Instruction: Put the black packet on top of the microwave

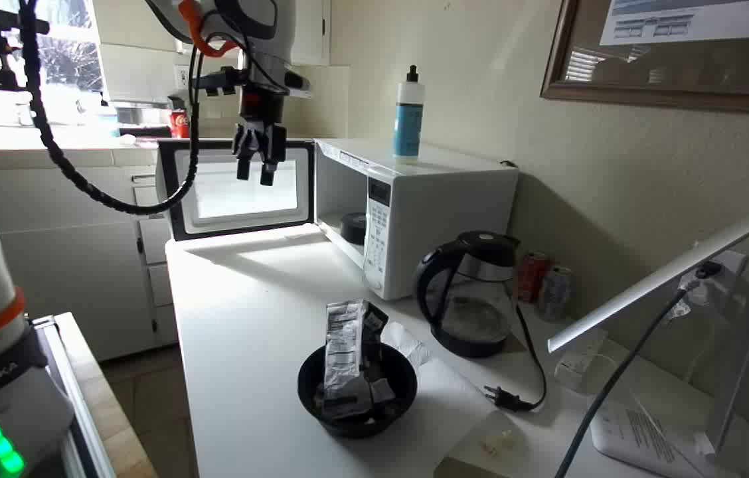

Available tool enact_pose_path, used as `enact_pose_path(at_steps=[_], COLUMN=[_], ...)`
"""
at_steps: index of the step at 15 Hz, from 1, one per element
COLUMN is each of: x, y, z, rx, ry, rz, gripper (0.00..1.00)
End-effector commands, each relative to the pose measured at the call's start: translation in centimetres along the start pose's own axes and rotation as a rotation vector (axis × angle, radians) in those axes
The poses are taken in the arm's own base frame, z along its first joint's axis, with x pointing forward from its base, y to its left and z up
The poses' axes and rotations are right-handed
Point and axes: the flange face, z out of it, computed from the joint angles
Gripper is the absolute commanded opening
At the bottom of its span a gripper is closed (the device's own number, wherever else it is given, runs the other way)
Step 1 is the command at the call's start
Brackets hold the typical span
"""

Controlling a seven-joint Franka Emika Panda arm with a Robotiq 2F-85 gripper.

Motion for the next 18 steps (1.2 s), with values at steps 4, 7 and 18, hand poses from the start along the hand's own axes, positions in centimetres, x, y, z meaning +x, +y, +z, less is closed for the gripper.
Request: enact_pose_path(at_steps=[4, 7, 18], x=[0.3, 2.0, 7.8], y=[0.0, 1.3, 14.0], z=[0.2, 2.3, 14.1], rx=[0.017, 0.007, -0.147], ry=[-0.014, -0.046, -0.038], rz=[0.007, 0.197, 0.798], gripper=[1.0, 1.0, 1.0])
